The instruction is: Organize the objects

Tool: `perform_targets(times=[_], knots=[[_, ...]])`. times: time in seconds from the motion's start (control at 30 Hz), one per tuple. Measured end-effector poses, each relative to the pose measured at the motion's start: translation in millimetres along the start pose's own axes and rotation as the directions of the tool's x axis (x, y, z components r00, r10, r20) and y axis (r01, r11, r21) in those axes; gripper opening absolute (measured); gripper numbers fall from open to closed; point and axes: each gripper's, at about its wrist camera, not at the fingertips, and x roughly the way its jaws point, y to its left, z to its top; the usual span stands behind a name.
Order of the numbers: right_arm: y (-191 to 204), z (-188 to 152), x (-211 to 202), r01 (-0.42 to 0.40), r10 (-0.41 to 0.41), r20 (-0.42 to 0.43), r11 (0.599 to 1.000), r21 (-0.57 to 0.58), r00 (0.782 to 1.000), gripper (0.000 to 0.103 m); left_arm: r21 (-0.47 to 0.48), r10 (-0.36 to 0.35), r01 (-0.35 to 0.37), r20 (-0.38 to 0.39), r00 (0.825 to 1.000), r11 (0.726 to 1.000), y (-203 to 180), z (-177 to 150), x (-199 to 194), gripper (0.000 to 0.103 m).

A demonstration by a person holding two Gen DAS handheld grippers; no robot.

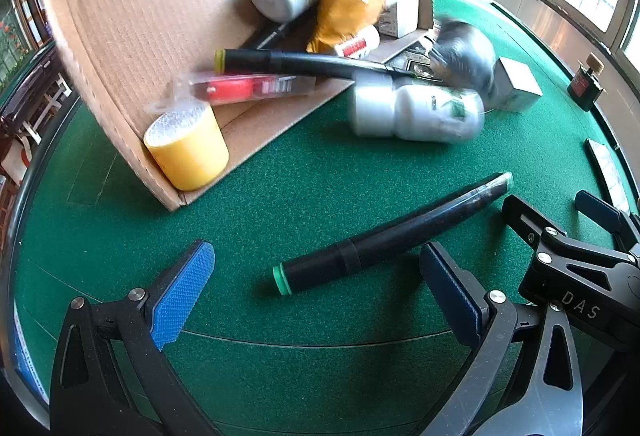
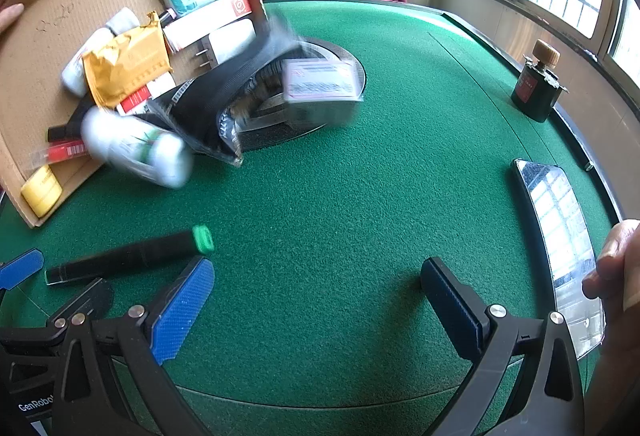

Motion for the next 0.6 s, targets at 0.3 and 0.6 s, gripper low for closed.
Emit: perform_targets(times=[0.3, 0.6], knots=[[0.3, -0.7, 0.4, 0.0, 0.0, -0.001, 1.0, 0.0, 1.0, 0.103, 0.0, 0.0, 0.0, 0.0, 1.0, 1.0, 1.6, 0.6, 1.6, 0.103], [-0.2, -4.2, -3.5, 0.0, 0.0, 0.0, 1.0, 0.0, 1.0, 0.103, 0.0, 0.0, 0.0, 0.0, 1.0, 1.0, 1.7, 0.6, 1.6, 0.103]])
